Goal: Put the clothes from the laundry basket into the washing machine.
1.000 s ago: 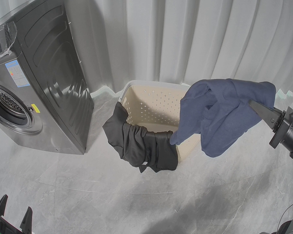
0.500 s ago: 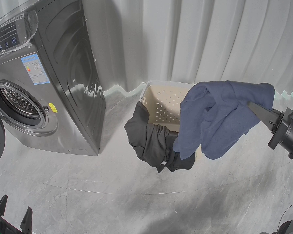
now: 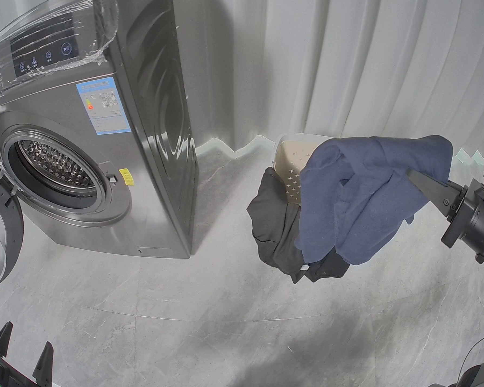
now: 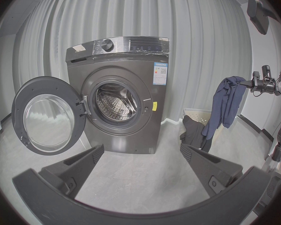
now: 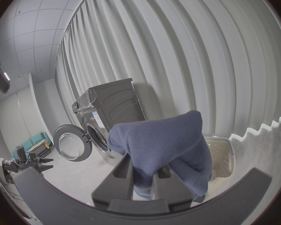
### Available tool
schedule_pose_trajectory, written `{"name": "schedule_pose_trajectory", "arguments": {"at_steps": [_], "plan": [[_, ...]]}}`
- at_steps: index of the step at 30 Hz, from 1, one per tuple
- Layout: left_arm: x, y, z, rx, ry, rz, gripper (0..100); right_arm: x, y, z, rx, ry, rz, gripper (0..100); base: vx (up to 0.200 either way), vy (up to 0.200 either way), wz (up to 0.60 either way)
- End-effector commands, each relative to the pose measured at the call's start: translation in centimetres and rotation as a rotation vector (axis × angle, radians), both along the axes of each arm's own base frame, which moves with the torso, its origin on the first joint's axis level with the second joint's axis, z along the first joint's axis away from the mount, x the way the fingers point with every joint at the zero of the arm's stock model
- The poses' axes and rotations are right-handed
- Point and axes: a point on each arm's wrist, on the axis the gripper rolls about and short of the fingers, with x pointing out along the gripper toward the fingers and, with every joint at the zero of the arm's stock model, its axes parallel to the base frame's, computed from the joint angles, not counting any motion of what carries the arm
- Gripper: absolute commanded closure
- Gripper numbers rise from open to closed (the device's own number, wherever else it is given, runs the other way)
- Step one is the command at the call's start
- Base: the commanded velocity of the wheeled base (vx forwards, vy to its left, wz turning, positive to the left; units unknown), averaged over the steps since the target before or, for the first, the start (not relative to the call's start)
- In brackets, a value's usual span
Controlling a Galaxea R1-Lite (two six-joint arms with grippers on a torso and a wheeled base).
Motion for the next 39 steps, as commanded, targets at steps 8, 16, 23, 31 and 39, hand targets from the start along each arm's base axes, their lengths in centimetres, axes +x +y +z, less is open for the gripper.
{"name": "schedule_pose_trajectory", "arguments": {"at_steps": [8,16,23,31,39], "plan": [[0.0,0.0,-0.4,-0.001,-0.002,0.0,0,0.0,0.1,-0.3,-0.005,0.012,0.008,100,0.0,0.2,0.0],[0.0,0.0,-0.4,-0.001,-0.002,0.0,0,-0.1,0.1,-0.6,-0.011,0.018,0.021,100,0.0,0.2,0.0],[0.0,0.0,-0.4,-0.001,0.0,0.0,0,-0.2,0.2,-1.0,-0.023,0.031,0.047,100,0.0,0.2,0.0],[0.0,0.0,-0.4,-0.001,-0.002,0.0,0,-0.2,0.2,-1.0,-0.022,0.03,0.047,100,0.0,0.2,0.0],[0.0,0.0,-0.4,-0.001,0.0,0.0,0,-0.1,0.3,-1.2,-0.026,0.036,0.047,100,0.0,0.075,0.0]]}}
